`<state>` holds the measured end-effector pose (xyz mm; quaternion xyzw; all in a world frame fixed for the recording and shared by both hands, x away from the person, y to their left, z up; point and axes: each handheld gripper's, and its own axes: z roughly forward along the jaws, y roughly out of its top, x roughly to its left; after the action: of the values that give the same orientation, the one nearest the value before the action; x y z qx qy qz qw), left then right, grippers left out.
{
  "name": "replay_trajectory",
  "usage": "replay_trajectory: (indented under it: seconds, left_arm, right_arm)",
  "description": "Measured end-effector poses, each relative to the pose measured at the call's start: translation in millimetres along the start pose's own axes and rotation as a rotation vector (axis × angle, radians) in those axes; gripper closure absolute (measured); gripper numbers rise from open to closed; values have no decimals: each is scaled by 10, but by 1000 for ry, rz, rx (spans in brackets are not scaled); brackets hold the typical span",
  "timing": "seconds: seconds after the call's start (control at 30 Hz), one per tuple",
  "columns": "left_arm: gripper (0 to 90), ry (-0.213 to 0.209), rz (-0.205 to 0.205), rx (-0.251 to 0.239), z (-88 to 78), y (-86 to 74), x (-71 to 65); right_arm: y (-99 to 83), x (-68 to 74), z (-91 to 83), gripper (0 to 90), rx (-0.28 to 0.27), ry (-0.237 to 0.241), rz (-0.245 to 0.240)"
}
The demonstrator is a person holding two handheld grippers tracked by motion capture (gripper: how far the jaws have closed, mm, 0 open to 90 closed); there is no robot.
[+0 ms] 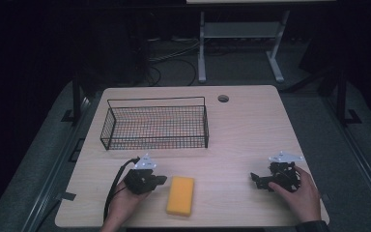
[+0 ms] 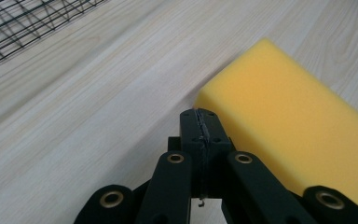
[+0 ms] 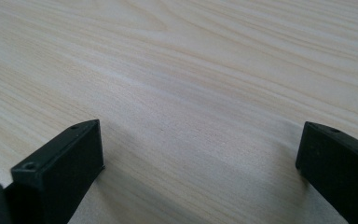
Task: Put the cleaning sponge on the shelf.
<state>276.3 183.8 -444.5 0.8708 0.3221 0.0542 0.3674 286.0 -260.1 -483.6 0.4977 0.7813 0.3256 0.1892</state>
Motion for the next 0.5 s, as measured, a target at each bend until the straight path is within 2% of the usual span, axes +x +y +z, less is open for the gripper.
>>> replay_trajectory:
  seconds: [0.5]
  left_arm:
    - [896,-20,24,3,156,129,-68]
  right_arm:
    - [0,0,0,0,0,0,0]
